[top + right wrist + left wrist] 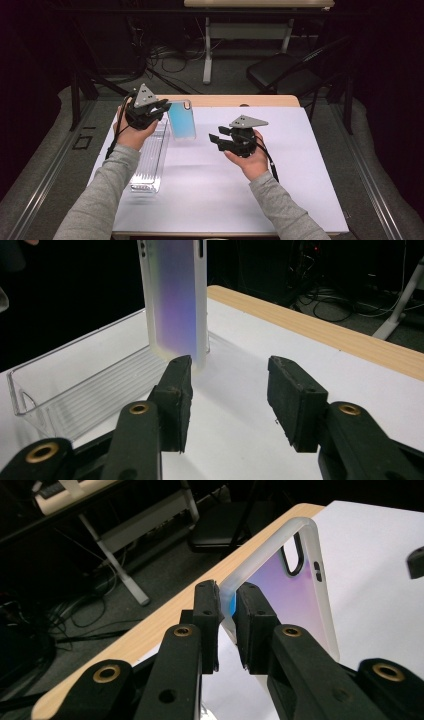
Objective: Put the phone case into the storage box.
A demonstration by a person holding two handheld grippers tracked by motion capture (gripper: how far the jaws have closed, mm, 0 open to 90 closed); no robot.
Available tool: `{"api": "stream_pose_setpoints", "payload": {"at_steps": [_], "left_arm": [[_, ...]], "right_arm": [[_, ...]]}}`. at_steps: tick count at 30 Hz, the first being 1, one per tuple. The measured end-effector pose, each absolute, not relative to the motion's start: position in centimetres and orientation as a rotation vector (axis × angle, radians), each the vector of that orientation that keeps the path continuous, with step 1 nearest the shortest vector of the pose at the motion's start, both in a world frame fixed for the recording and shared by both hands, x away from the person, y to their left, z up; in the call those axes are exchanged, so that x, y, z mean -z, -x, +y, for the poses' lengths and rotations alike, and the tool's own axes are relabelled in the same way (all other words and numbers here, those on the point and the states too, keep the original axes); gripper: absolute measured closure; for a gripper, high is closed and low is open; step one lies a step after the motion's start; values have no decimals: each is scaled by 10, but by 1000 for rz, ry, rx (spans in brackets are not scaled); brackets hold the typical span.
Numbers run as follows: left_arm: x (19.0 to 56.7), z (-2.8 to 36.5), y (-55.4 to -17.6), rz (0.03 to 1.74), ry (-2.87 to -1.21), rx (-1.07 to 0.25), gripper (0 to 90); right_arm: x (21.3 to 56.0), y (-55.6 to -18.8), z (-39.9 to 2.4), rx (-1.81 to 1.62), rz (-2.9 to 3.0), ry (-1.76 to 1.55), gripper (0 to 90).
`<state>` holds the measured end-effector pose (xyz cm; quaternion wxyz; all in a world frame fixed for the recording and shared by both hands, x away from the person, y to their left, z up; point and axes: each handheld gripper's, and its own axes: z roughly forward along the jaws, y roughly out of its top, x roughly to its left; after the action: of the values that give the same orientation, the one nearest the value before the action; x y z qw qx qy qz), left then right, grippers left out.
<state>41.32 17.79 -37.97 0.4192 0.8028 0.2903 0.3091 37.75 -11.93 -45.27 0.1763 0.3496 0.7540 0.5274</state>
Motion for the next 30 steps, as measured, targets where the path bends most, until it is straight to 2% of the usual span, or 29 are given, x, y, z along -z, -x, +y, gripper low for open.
{"api": "stream_pose_setpoints", "payload": {"at_steps": [13, 15, 22, 30], "left_arm": [[377, 193, -423, 772, -2010, -804, 807], [378, 197, -425, 780, -2012, -808, 806], [377, 205, -429, 797, -2011, -821, 807], [374, 215, -435, 802, -2005, -831, 807]], "right_arm": [[455, -375, -127, -1446, 2168, -1014, 483], [455, -375, -127, -1429, 2162, -1006, 435], [457, -374, -132, -1408, 2172, -1038, 430], [460, -372, -140, -1437, 2138, -1050, 347]]}}
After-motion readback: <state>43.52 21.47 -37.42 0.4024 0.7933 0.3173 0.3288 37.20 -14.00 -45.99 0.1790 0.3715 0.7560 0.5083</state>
